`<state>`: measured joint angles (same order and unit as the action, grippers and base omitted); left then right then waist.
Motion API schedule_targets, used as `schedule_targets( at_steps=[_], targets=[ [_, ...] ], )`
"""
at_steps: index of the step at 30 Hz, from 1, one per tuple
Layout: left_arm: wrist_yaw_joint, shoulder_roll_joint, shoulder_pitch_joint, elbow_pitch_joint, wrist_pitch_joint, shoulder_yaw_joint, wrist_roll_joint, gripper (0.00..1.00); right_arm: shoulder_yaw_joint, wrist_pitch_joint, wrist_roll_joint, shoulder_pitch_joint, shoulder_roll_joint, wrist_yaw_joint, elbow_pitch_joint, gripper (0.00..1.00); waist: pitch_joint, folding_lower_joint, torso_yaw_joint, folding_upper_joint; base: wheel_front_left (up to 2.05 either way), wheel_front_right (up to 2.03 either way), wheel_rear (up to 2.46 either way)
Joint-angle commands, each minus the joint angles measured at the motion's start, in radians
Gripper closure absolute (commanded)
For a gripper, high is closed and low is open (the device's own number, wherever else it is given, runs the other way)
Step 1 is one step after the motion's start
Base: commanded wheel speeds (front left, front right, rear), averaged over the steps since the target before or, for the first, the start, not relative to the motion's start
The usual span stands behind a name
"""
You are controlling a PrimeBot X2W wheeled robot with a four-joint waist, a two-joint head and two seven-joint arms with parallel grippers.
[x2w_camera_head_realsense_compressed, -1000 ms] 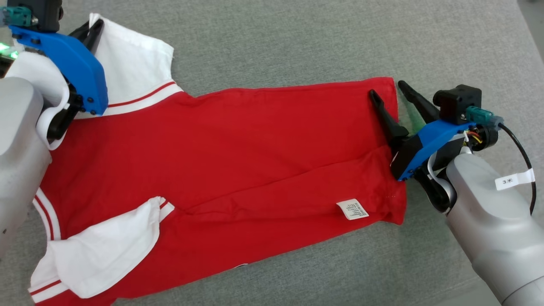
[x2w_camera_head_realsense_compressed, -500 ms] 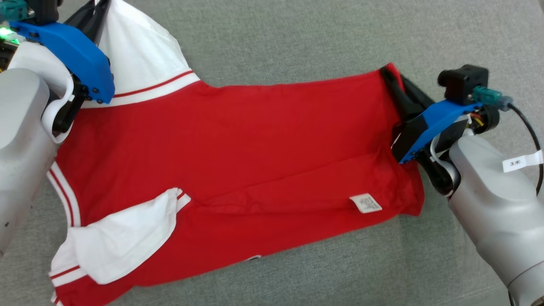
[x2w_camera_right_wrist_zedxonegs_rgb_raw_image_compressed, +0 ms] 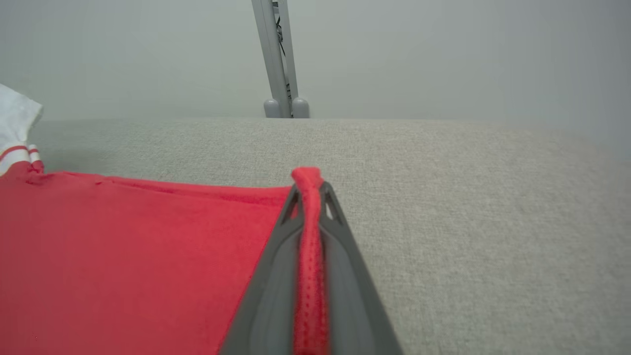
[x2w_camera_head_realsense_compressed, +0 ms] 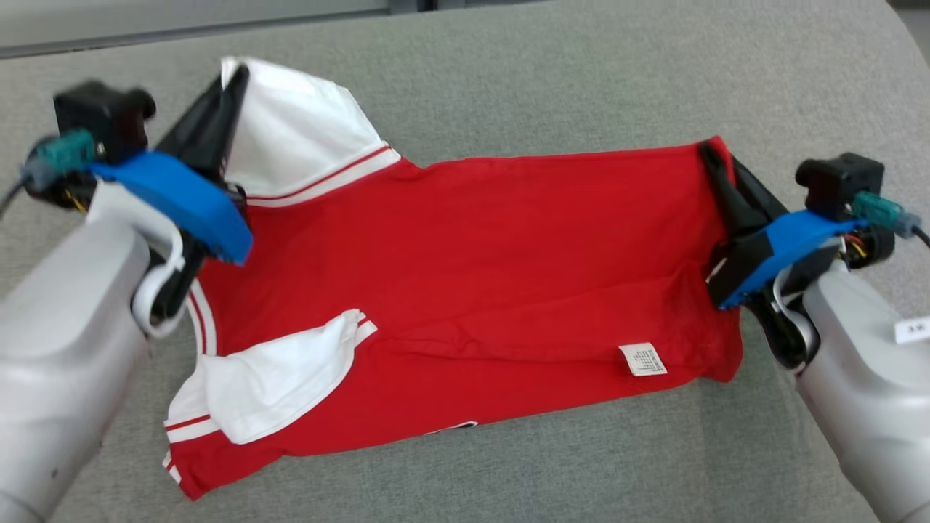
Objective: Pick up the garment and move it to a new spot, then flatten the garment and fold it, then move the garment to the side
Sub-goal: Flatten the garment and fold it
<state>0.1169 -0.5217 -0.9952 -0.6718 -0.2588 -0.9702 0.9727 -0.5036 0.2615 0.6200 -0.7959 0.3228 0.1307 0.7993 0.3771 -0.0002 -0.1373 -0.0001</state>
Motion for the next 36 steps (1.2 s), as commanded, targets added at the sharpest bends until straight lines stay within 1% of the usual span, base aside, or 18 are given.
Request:
schedule_targets(
  at_steps=[1, 6, 10, 12, 15, 21, 24, 28, 31, 32, 33, 34, 36],
  targets=[
    [-0.014, -0.007, 0.032, 0.028, -0.006, 0.015, -0.005, 1.00, 0.019, 0.004, -0.014, 0.035, 0.005, 0.000, -0.015, 1.00, -0.006, 0.0002, 0.004, 0.0001, 0.00, 0.00, 0.00],
    [-0.078, -0.053, 0.204, 0.215, -0.007, 0.092, -0.053, 1.00, 0.108, 0.004, -0.080, 0.125, 0.000, 0.000, -0.077, 1.00, -0.030, 0.0002, 0.027, 0.0001, 0.00, 0.00, 0.00],
    [-0.141, -0.068, 0.348, 0.359, -0.007, 0.141, -0.096, 1.00, 0.165, 0.004, -0.119, 0.187, -0.015, 0.000, -0.099, 1.00, -0.045, 0.0002, 0.042, 0.0001, 0.00, 0.00, 0.00],
    [-0.162, -0.074, 0.410, 0.410, -0.007, 0.148, -0.117, 1.00, 0.187, 0.004, -0.131, 0.209, -0.018, 0.000, -0.105, 1.00, -0.050, 0.0002, 0.050, 0.0001, 0.00, 0.00, 0.00],
    [-0.187, -0.062, 0.496, 0.476, -0.007, 0.162, -0.134, 1.00, 0.212, 0.004, -0.146, 0.243, -0.025, 0.000, -0.112, 1.00, -0.057, 0.0002, 0.058, 0.0001, 0.00, 0.00, 0.00],
    [-0.258, -0.028, 0.649, 0.567, -0.008, 0.217, -0.160, 1.00, 0.251, 0.004, -0.159, 0.291, -0.040, 0.000, -0.127, 1.00, -0.068, 0.0002, 0.067, 0.0001, 0.00, 0.00, 0.00],
    [-0.275, -0.010, 0.724, 0.594, -0.007, 0.251, -0.174, 1.00, 0.274, 0.004, -0.163, 0.316, -0.046, 0.000, -0.137, 1.00, -0.076, 0.0002, 0.074, 0.0001, 0.00, 0.00, 0.00],
    [-0.269, 0.024, 0.808, 0.616, -0.008, 0.293, -0.187, 1.00, 0.318, 0.004, -0.157, 0.358, -0.052, 0.000, -0.169, 1.00, -0.090, 0.0002, 0.087, 0.0001, 0.00, 0.00, 0.00],
    [-0.267, 0.041, 0.846, 0.606, -0.007, 0.310, -0.204, 1.00, 0.342, 0.004, -0.160, 0.404, -0.062, 0.000, -0.198, 1.00, -0.101, 0.0002, 0.094, 0.0001, 0.00, 0.00, 0.00],
    [-0.263, 0.050, 0.857, 0.603, -0.007, 0.316, -0.206, 1.00, 0.352, 0.004, -0.161, 0.416, -0.065, 0.000, -0.212, 0.91, -0.106, 0.0002, 0.097, 0.0001, 0.00, 0.00, 0.00],
    [-0.258, 0.054, 0.865, 0.600, -0.007, 0.324, -0.214, 0.71, 0.363, 0.005, -0.160, 0.429, -0.070, 0.000, -0.230, 0.44, -0.108, 0.0002, 0.098, 0.0001, 0.00, 0.00, 0.00],
    [-0.258, 0.061, 0.868, 0.599, -0.008, 0.336, -0.223, 0.00, 0.375, 0.004, -0.159, 0.444, -0.073, 0.000, -0.246, 0.00, -0.113, 0.0002, 0.101, 0.0001, 0.00, 0.00, 0.00],
    [-0.252, 0.082, 0.883, 0.596, -0.008, 0.368, -0.241, 0.00, 0.395, 0.004, -0.157, 0.475, -0.080, 0.000, -0.292, 0.00, -0.121, 0.0002, 0.102, 0.0001, 0.00, 0.00, 0.00]
  ],
)
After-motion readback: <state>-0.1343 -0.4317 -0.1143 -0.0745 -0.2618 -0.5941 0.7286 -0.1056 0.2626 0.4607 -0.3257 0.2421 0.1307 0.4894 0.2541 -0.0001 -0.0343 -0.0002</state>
